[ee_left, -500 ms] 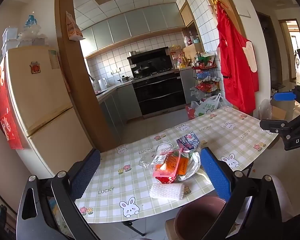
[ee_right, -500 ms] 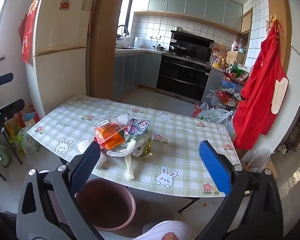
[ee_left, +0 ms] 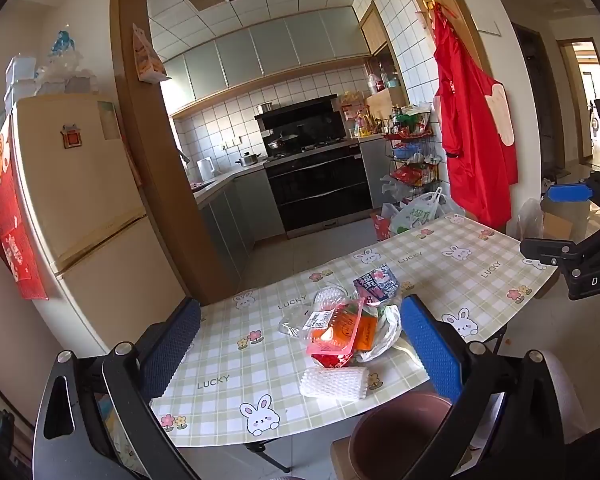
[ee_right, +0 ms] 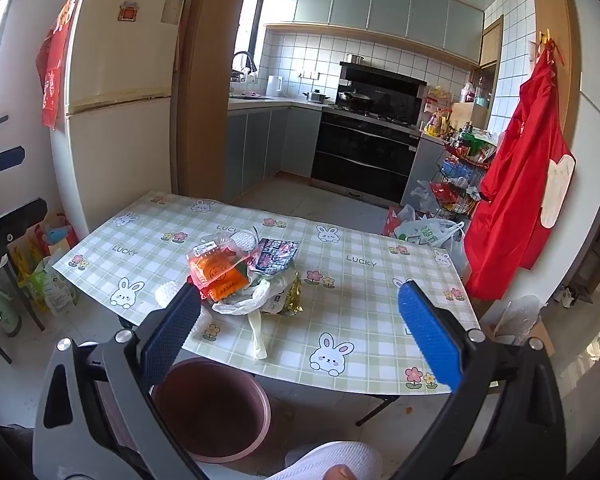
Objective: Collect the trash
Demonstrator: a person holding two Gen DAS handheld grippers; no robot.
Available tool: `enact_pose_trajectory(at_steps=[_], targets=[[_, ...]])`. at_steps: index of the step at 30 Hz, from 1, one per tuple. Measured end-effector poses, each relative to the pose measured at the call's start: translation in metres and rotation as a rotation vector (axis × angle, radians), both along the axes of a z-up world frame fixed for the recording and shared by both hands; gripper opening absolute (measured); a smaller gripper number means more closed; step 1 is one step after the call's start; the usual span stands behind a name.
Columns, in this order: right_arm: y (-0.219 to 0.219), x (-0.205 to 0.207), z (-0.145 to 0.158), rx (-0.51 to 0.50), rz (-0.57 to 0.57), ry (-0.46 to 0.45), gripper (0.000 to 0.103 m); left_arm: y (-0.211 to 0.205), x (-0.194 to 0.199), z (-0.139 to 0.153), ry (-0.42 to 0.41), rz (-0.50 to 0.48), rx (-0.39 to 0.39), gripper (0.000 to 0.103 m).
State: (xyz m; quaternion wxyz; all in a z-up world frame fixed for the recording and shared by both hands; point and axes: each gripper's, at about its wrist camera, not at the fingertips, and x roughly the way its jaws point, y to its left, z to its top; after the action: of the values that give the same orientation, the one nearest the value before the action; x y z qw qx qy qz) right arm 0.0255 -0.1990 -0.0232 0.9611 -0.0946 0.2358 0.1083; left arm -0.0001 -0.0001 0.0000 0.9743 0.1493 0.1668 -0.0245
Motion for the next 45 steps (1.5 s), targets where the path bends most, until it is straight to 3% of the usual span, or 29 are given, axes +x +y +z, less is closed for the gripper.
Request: enact_pose_trajectory(at_steps=[42,45], targets=[[-0.002,-0.004,-0.004,0.000,-0.003,0.002,0.097,0.001,0.000,-0.001,0.006,0.003,0.001,0.098],[-0.002,-0.004,-0.004,0.001,-0.003,0.003,0.097,-0.001,0.000,-0.012,0.006,0.001,0.001,0.098]])
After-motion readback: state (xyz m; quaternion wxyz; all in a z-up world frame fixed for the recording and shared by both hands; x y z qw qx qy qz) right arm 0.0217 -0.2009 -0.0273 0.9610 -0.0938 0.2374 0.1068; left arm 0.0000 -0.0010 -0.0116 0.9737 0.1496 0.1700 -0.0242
